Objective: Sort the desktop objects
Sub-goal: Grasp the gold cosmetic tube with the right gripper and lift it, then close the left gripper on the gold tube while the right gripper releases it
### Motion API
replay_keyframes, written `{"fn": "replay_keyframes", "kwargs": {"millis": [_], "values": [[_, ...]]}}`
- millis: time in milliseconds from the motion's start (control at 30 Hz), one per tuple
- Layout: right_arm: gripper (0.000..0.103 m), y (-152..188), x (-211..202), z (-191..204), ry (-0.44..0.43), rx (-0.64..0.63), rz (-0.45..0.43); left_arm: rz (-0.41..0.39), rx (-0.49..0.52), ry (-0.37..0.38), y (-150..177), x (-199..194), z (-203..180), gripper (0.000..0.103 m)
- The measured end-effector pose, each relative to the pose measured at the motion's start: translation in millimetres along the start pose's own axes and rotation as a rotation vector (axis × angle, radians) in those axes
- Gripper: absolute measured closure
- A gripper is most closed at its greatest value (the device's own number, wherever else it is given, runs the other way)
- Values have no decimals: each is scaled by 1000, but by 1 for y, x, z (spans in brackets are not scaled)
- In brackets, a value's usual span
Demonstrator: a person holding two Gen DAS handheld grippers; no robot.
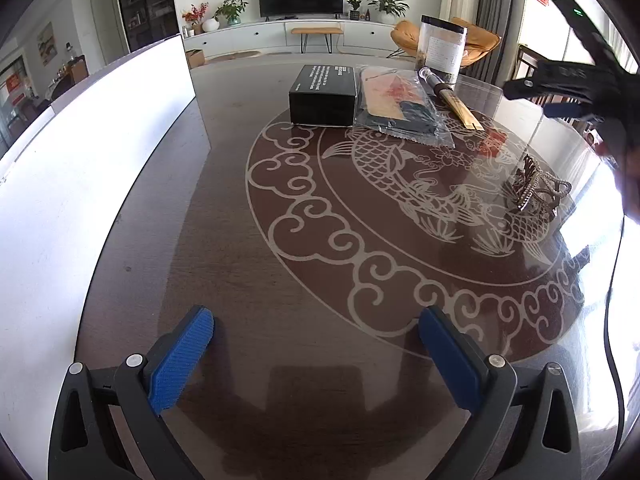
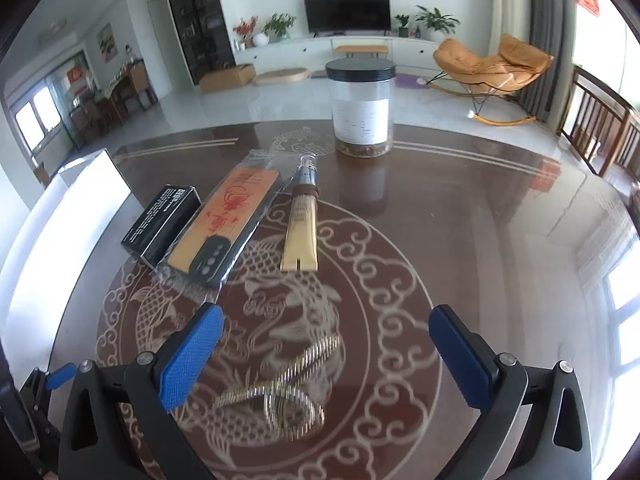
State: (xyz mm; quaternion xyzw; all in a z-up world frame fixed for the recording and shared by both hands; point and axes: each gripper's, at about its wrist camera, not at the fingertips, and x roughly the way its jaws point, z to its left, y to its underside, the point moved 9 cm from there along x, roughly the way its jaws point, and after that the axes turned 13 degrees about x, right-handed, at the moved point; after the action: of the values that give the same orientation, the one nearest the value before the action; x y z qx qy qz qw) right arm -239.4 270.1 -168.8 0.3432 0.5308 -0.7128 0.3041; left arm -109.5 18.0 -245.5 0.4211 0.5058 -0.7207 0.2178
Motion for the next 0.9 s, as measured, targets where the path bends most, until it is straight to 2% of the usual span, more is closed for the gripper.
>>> {"fn": "replay_keyframes", "kwargs": {"millis": [33,133,200,300,333,367,400,433,500,567,667,767,833,900], "values": [[14,-13,18,8,17,-30,39,-1,3,2,-1,0,0,0],[30,-40,66,28,44,-48,127,-2,8,6,-2,1,0,0],[30,-46,90,33,83,-32,160,-2,7,6,-2,2,0,0],[30,-45,118,35,75,30,232,-2,7,5,-2,2,0,0],[36,-45,121,34,83,34,221,-3,7,6,-2,2,0,0],[47,-47,120,34,95,23,195,-2,7,6,-3,2,0,0],[67,-47,118,31,118,7,180,-2,7,6,-2,2,0,0],[74,-46,116,30,126,-7,172,-2,7,6,-2,2,0,0],[74,-36,108,30,107,-35,174,-2,7,6,-3,2,0,0],[74,-15,96,39,96,-121,175,1,7,7,-3,2,0,0],[74,29,71,62,24,-193,211,16,18,21,-3,3,0,0],[74,82,44,88,7,-261,238,43,15,25,1,2,2,0],[74,112,29,109,-39,-264,249,82,12,32,6,0,3,0],[74,140,16,132,-129,-235,275,118,7,36,14,-3,5,0]]}}
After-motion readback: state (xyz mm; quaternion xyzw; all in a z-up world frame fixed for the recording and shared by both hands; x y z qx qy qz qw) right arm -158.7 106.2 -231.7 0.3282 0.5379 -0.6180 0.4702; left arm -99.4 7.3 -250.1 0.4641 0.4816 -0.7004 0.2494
